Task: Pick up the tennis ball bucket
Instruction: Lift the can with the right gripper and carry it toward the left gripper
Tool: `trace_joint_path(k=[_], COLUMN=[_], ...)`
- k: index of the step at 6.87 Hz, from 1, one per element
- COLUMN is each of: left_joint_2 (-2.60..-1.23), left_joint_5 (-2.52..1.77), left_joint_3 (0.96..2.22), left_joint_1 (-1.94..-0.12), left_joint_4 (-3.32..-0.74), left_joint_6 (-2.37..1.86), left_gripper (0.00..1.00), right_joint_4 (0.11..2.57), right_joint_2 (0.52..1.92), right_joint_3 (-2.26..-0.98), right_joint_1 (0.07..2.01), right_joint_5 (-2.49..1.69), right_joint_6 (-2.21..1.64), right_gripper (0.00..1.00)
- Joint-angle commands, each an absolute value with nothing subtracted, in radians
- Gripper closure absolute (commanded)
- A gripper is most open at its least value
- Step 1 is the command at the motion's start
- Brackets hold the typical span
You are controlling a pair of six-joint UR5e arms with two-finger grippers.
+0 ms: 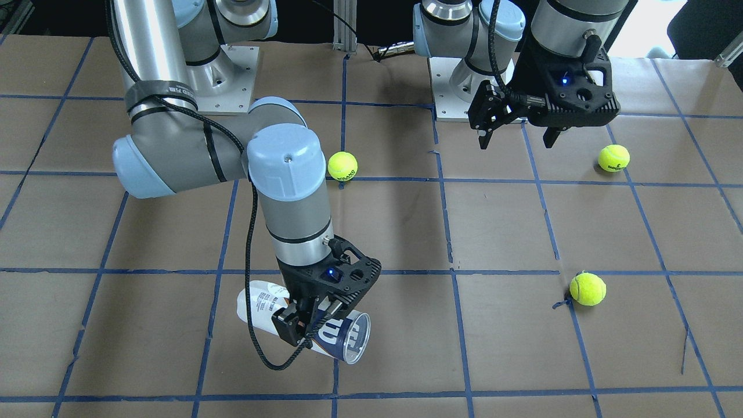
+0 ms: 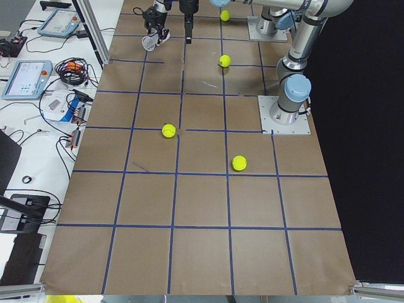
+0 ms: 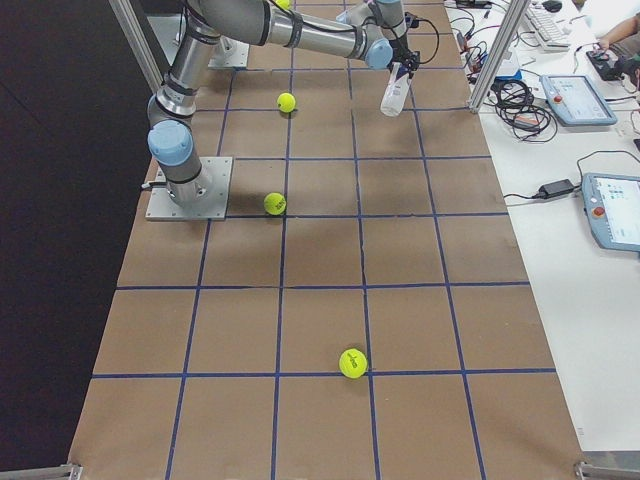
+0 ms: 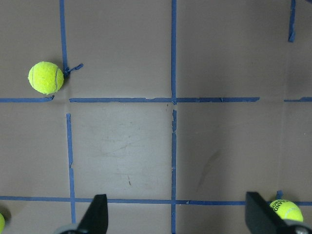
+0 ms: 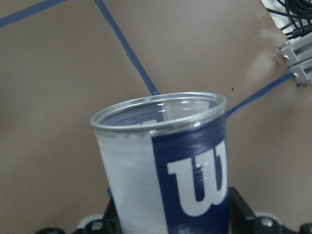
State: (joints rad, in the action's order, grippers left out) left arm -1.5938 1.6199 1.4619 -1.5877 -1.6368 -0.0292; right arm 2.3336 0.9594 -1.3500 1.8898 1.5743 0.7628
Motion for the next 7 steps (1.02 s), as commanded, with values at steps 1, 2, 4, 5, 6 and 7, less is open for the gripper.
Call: trace_joint_path(k=[1,2,4,5,6,7], left_joint_2=[-1.594,-1.594,-1.594,-1.594,-1.594,-1.594], left_joint_5=[1.62,1.62,1.62,1.62,1.62,1.62], left_joint_3=[1.462,1.462,1.462,1.462,1.462,1.462], left_joint_1=[-1.588,-1.589,-1.589,-1.588,-1.589,-1.589], left_joint_4=[-1.637,-1.637,-1.637,-1.637,-1.637,-1.637], left_joint_6=[-0.029,-0.031,-0.029,-0.029,-0.029,-0.029], left_gripper=[0.0,0.0,0.0,0.0,0.0,0.0], right_joint_4=[2.356,2.358,2.364,2.364,2.361,2.367], right_joint_2=[0.93,0.928,0.917,0.901,0.887,0.873], right_joint_3=[-1.345,-1.344,-1.344,-1.348,-1.356,-1.359], right_joint_1=[1.907,1.92,1.95,1.95,1.95,1.95], right_joint_5=[1.554,1.554,1.552,1.555,1.554,1.554], right_joint_6=[0.845,0.862,0.908,0.96,0.974,0.979], right_gripper=[0.27,0.27,0.27,0.25,0.25,0.24])
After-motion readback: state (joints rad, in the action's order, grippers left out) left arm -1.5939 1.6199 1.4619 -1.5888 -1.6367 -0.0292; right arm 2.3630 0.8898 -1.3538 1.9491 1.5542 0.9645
